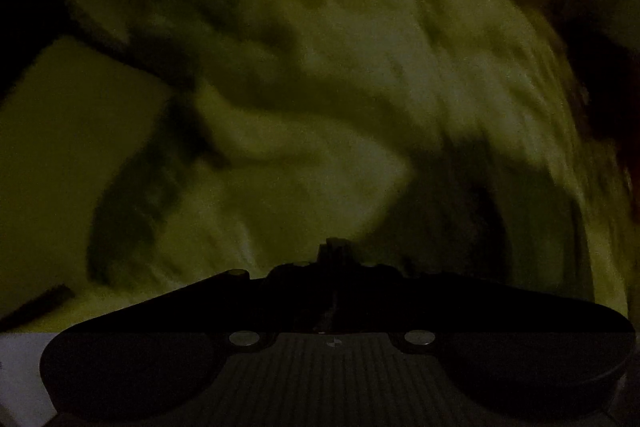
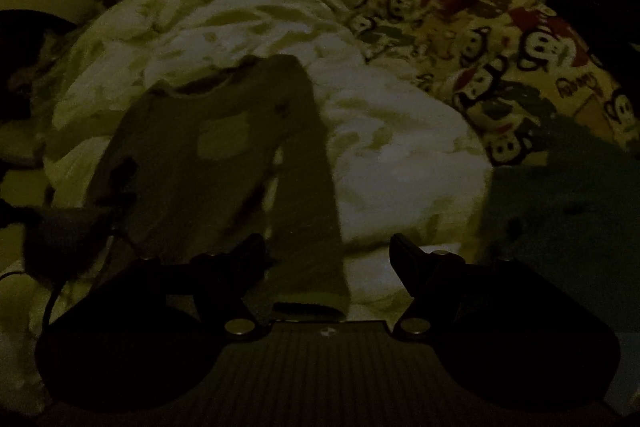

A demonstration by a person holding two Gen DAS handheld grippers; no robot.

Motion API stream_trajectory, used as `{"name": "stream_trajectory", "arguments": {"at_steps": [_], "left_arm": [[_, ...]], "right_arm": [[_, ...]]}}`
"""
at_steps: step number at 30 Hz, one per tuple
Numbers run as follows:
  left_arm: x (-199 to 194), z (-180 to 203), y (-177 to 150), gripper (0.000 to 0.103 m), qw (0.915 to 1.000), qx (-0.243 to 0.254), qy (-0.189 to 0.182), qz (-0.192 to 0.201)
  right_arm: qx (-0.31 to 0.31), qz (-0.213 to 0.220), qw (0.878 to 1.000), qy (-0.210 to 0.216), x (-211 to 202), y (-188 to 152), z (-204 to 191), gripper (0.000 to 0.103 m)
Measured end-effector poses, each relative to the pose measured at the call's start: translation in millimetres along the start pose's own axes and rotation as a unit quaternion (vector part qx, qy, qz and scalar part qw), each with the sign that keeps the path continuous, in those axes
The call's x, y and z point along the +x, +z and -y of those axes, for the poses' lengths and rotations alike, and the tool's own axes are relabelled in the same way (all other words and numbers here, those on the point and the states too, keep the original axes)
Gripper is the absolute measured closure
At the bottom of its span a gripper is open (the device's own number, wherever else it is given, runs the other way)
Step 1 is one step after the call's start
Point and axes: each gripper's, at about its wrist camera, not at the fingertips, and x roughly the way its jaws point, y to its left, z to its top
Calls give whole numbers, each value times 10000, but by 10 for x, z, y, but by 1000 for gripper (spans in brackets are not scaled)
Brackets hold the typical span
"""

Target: Fold small clothes

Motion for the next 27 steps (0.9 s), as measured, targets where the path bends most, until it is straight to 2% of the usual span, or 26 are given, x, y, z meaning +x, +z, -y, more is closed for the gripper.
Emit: {"name": "stream_trajectory", "arguments": {"at_steps": [2, 5, 6, 7, 8, 10, 12, 15, 18, 22, 23, 24, 25, 26, 27], "left_arm": [[-26, -182, 238, 40, 9979, -479, 235, 369], [98, -348, 544, 35, 9941, -787, 587, 467], [155, -376, 620, 29, 9935, -760, 725, 449], [193, -393, 675, 13, 9921, -766, 878, 460], [216, -410, 718, 4, 9898, -850, 1039, 481], [213, -464, 733, 0, 9879, -1040, 1074, 407], [135, -454, 635, 0, 9885, -1115, 906, 480], [25, -388, 383, 0, 9948, -833, 538, 224], [-134, -310, 36, 0, 9963, -657, 554, 52], [-495, -387, -337, 0, 9963, -565, 634, 102], [-589, -422, -378, 0, 9963, -502, 693, 102], [-707, -475, -396, 0, 9960, -432, 777, 130], [-821, -545, -396, 0, 9955, -375, 854, 151], [-953, -639, -375, 0, 9947, -344, 950, 169], [-1106, -732, -352, 0, 9935, -333, 1070, 202]], "right_arm": [[-7, -36, 9999, -165, 60, 56, 22, 30], [71, -127, 9996, -226, 166, 109, 58, 29], [108, -167, 9995, -233, 201, 112, 67, 29], [122, -213, 9995, -201, 238, 109, 67, 29], [102, -277, 9994, -172, 274, 99, 56, 29], [73, -403, 9991, -147, 338, 62, 25, 29], [101, -544, 9984, -151, 418, 4, 11, 29], [290, -715, 9969, -152, 530, -66, 30, 29], [372, -866, 9954, -167, 636, -111, 17, 29], [215, -1096, 9937, -135, 786, -164, -55, 30], [194, -1184, 9928, -52, 825, -184, -68, 34], [188, -1286, 9915, 26, 865, -205, -73, 44], [190, -1376, 9903, 68, 895, -223, -73, 48], [199, -1448, 9892, 59, 915, -239, -65, 57], [206, -1465, 9890, 45, 907, -242, -53, 74]]}}
